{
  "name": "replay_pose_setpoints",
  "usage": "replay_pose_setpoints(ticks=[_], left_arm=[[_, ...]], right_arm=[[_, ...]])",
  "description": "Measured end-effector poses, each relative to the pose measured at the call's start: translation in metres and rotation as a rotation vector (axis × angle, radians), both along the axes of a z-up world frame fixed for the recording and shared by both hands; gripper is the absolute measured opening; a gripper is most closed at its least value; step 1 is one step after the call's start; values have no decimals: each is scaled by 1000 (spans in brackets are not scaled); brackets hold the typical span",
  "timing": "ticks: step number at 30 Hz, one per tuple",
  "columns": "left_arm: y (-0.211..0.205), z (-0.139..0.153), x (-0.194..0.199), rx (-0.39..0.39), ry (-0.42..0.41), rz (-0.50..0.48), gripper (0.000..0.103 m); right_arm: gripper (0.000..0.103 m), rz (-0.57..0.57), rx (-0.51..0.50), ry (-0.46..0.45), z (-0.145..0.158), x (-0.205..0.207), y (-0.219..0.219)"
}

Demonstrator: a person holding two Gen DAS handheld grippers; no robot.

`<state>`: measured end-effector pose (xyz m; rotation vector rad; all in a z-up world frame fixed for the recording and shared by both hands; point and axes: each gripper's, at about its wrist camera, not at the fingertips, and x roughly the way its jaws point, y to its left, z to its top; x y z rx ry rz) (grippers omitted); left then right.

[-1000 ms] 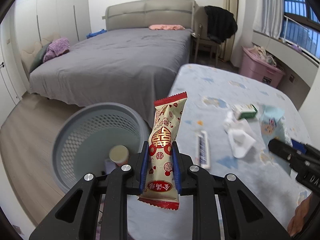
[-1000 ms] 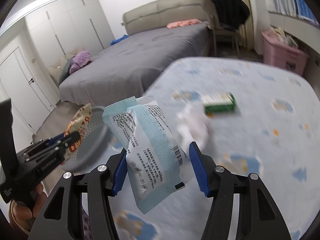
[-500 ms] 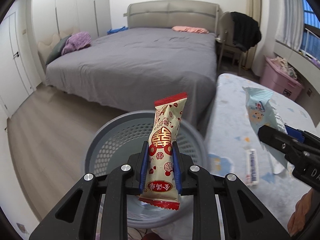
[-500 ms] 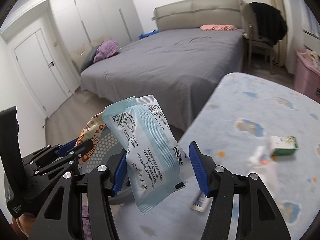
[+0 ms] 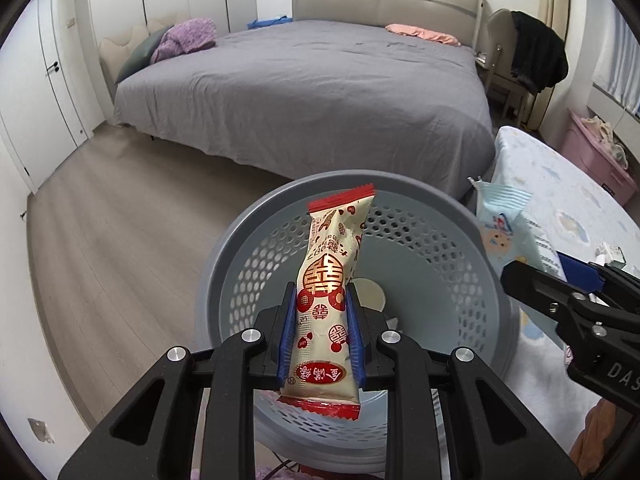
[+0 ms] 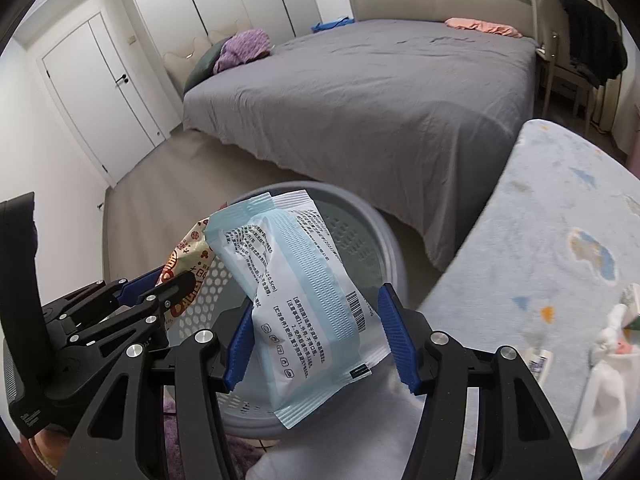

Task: Collect trash
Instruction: 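Open both tools to drop the packet and wrapper into the basket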

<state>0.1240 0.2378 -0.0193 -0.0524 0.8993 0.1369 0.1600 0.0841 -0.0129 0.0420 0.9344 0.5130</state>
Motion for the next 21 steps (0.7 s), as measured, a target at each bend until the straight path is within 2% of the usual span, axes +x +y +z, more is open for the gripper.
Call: replay_pose_setpoints(ticks=[11, 12, 13, 15, 16, 17, 19, 21], left_arm=[[12, 2, -2, 4, -1, 26, 29], [13, 2, -3, 1, 1, 30, 29], [14, 2, -3, -2, 2, 33, 31], [16, 3, -4, -6, 1, 38, 36], [16, 3, -5, -5, 0, 39, 42], [17, 3, -5, -4, -2, 41, 54], [17, 5, -9, 8, -21, 51, 72], [17, 8, -11, 18, -34, 51, 72]], right_arm=[[57, 21, -18, 7, -3, 12, 20], [58, 20, -24, 1, -2, 12, 21], [63, 22, -30, -6, -1, 11, 22], [74, 22, -38, -24, 1, 9, 23], [74, 19, -41, -32, 3, 6, 24], [74, 20, -43, -41, 4, 5, 24], [74, 17, -51, -50, 5, 4, 24], [74, 16, -50, -47, 4, 3, 24]])
